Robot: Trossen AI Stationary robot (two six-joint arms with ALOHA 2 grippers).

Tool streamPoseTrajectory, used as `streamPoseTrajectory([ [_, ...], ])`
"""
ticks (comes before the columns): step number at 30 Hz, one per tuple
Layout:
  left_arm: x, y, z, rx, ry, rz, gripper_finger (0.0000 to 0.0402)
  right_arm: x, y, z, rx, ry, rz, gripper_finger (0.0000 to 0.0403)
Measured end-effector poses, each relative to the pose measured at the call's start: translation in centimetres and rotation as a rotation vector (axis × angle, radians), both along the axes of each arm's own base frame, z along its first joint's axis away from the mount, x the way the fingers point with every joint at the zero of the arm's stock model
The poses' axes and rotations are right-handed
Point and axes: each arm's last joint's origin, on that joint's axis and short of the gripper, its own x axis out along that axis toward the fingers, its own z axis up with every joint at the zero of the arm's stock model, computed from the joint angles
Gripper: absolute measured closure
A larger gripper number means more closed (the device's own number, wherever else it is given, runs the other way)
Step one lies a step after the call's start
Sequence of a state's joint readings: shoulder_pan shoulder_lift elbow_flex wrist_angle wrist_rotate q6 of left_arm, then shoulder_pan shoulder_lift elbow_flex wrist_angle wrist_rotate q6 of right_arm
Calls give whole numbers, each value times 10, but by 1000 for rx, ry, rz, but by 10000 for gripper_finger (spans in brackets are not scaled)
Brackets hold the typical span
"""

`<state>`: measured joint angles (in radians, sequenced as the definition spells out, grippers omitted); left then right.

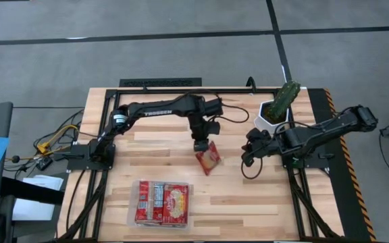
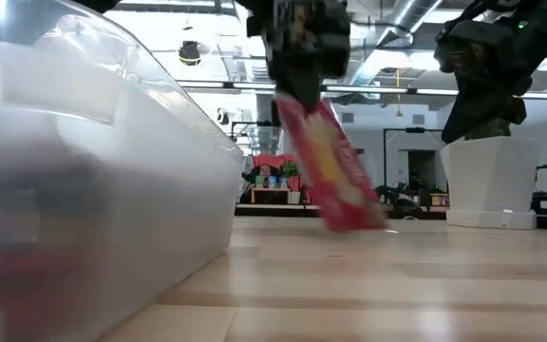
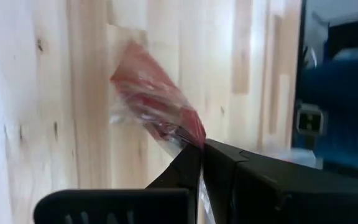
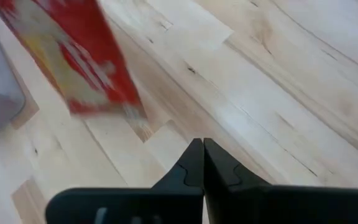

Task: Sort popcorn bags into baskets
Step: Put the popcorn bag into the transparent bin

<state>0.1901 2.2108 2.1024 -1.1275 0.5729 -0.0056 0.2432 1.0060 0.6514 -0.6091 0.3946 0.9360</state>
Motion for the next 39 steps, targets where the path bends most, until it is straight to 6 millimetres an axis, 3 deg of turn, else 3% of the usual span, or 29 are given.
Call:
streamPoseTrajectory([
  [11,-28,-43,68,107,65,-121,401,0,0,-2,-43,32,49,383],
  [22,-66,-117,111,86,77,-171,401,0,0,-2,-74,47,91,381],
  [39,-80,-202,106,114,147,-141,401,1,1,-2,-70,56,142,377],
])
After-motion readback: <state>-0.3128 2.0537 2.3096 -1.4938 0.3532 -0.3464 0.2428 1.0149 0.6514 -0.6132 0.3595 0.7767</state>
